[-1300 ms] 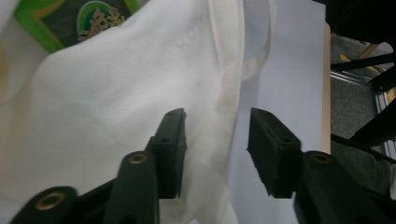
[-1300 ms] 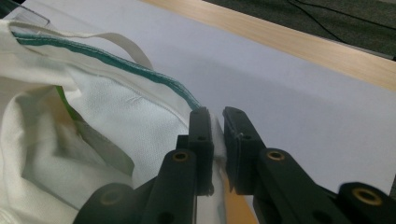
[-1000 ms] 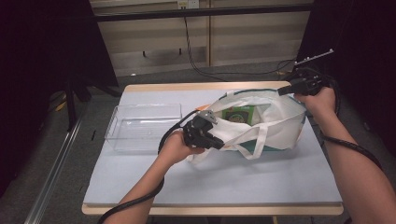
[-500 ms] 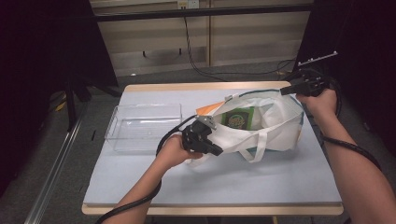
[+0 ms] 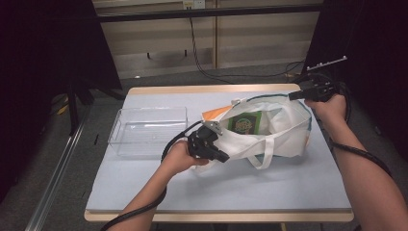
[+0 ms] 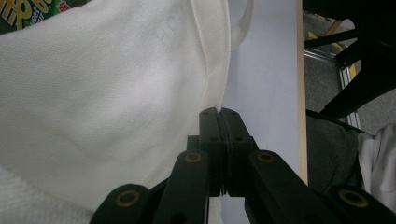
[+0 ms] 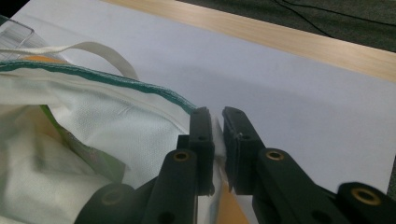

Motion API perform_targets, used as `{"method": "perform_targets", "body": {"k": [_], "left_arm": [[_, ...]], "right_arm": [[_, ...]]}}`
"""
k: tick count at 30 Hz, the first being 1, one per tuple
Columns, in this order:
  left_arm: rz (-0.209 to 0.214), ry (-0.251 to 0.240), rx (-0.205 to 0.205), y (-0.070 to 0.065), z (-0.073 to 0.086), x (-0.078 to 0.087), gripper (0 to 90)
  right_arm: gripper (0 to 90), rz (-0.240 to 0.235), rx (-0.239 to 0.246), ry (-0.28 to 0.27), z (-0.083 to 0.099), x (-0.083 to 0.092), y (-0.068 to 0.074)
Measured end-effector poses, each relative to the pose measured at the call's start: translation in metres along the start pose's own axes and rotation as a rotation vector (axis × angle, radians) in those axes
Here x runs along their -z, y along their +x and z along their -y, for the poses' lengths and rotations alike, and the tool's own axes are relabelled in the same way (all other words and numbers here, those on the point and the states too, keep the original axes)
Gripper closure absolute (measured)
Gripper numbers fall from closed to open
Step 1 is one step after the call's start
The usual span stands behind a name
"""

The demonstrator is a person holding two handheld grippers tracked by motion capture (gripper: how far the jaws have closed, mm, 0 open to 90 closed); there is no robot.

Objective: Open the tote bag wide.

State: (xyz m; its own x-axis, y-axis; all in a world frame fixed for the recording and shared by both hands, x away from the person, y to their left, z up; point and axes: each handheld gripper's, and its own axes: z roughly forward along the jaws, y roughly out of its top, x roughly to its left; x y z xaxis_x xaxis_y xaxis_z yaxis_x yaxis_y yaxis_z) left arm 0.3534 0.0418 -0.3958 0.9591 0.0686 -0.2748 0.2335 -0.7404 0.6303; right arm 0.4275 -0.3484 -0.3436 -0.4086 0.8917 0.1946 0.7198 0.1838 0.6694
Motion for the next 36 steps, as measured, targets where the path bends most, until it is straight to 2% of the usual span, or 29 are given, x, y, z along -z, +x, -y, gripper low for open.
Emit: {"method": "perform_targets", "body": {"k": [6, 9, 10, 11, 12, 13, 15, 16, 19, 22, 27, 29, 31, 34, 35, 36], "left_arm": [[0.001, 0.003, 0.0, 0.001, 0.002, -0.001, 89.2], [0.001, 0.002, -0.002, 0.002, 0.002, 0.0, 88.9], [-0.004, -0.003, -0.005, 0.003, 0.002, 0.0, 88.9], [-0.012, -0.028, 0.008, 0.002, 0.002, 0.001, 88.4], [-0.012, -0.028, 0.008, 0.002, 0.002, 0.001, 87.7], [-0.033, -0.051, 0.013, 0.002, 0.002, 0.001, 87.5], [-0.036, -0.058, 0.018, 0.002, -0.001, 0.005, 84.2], [-0.035, -0.051, 0.007, 0.002, -0.002, 0.007, 83.7], [-0.04, -0.06, 0.036, 0.002, -0.004, 0.009, 78.3], [-0.054, -0.065, 0.034, 0.003, -0.005, 0.011, 75.9], [-0.069, -0.072, 0.04, 0.002, -0.009, 0.015, 70.6], [-0.07, -0.075, 0.046, 0.002, -0.009, 0.016, 68.3], [-0.085, -0.077, 0.044, 0.003, -0.011, 0.02, 67.6], [-0.078, -0.085, 0.055, 0.003, -0.013, 0.021, 65.9], [-0.086, -0.089, 0.058, 0.002, -0.014, 0.022, 65.6], [-0.085, -0.096, 0.056, 0.002, -0.016, 0.023, 64.9]], "right_arm": [[82.0, 0.023, 0.001, -0.011, -0.002, 0.001, 0.001], [81.9, 0.01, 0.005, -0.006, 0.0, -0.002, 0.001], [81.9, 0.01, 0.005, -0.006, 0.0, -0.002, 0.001], [81.6, -0.004, -0.001, -0.014, 0.002, -0.001, 0.0], [81.4, -0.004, 0.0, -0.017, 0.002, -0.001, 0.0], [81.1, -0.007, 0.002, -0.021, 0.003, 0.0, 0.0], [80.6, -0.015, 0.01, -0.027, 0.003, 0.003, 0.001], [80.5, -0.016, 0.017, -0.022, 0.003, 0.004, 0.002], [79.0, -0.026, 0.03, -0.021, 0.003, 0.005, 0.003], [78.0, -0.024, 0.027, -0.024, 0.004, 0.005, 0.003], [69.0, -0.003, 0.042, -0.012, 0.005, 0.007, 0.005], [68.9, -0.003, 0.041, -0.009, 0.006, 0.007, 0.005], [65.2, -0.003, 0.042, -0.02, 0.006, 0.009, 0.005], [60.4, 0.005, 0.052, -0.018, 0.005, 0.011, 0.007], [60.3, -0.013, 0.054, -0.017, 0.005, 0.012, 0.007], [59.7, -0.007, 0.059, -0.015, 0.006, 0.013, 0.008]]}}
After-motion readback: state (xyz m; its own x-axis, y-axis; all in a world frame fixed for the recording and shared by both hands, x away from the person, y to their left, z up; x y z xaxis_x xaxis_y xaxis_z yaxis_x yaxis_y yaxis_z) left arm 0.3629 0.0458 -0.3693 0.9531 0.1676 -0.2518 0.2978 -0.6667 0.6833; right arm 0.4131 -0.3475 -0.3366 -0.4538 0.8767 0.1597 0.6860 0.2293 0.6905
